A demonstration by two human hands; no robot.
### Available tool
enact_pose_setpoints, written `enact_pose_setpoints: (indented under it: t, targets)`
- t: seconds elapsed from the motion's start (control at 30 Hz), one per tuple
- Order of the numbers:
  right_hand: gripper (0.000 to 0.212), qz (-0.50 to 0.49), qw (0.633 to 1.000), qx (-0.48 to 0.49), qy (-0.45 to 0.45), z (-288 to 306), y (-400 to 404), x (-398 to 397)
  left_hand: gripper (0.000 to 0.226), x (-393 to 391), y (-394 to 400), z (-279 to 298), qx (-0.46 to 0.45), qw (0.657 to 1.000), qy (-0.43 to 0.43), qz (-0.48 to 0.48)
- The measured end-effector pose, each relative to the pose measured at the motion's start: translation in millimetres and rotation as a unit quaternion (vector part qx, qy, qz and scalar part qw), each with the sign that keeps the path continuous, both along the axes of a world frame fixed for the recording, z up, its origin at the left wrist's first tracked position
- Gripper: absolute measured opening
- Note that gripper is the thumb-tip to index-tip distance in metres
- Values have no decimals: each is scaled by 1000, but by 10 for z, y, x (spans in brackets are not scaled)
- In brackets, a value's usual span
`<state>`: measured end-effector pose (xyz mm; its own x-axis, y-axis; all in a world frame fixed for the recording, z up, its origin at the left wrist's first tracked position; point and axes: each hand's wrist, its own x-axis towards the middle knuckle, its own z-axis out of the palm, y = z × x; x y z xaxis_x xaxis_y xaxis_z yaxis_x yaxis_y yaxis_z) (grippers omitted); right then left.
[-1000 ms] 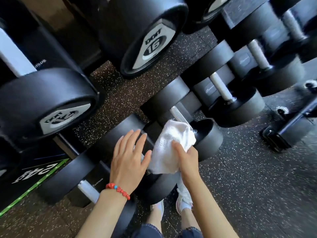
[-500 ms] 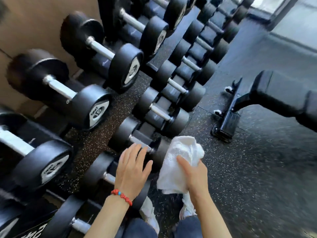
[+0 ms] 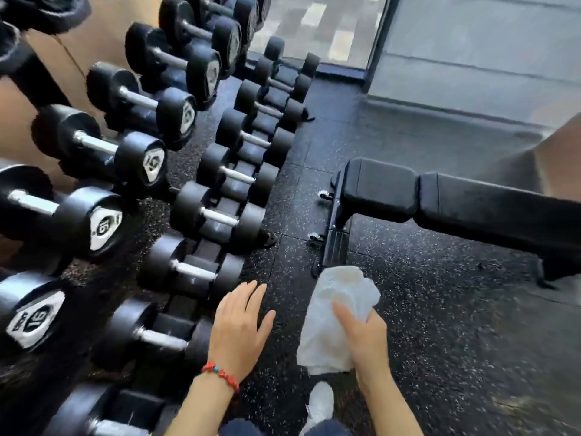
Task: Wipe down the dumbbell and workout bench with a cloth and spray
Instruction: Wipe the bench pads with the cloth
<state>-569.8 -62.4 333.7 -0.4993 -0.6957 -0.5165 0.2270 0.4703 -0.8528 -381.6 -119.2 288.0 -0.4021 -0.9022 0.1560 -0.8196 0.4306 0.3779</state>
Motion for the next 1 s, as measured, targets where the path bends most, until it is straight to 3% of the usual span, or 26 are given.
enact_pose_setpoints:
  t: [0.2,0.4,0.7,0.77,0.9,1.0]
  targets:
    - [11,-51,998,-20,2,134,-131,-991,67,-1064,-303,157,2,999,-1,-44]
    - [11,-81,996,-32,16,89,-467,-1553,67,-1655,-821,180,6,996,-3,-89]
    - [26,-91,995,-5,31,-191,-1619,-2120,69,-2356,-2173,-47,35,990,-22,-132]
    - [33,-87,995,12,44,-243,-1879,-2260,69,-2495,-2496,-71,49,989,-22,-139]
    - [89,-86,993,24,75,-318,-2346,-2559,65,-2740,-3034,-153,56,985,-32,-160]
    - [97,-85,992,0,95,-339,-2631,-2769,53,-2952,-3299,-204,70,983,-39,-164]
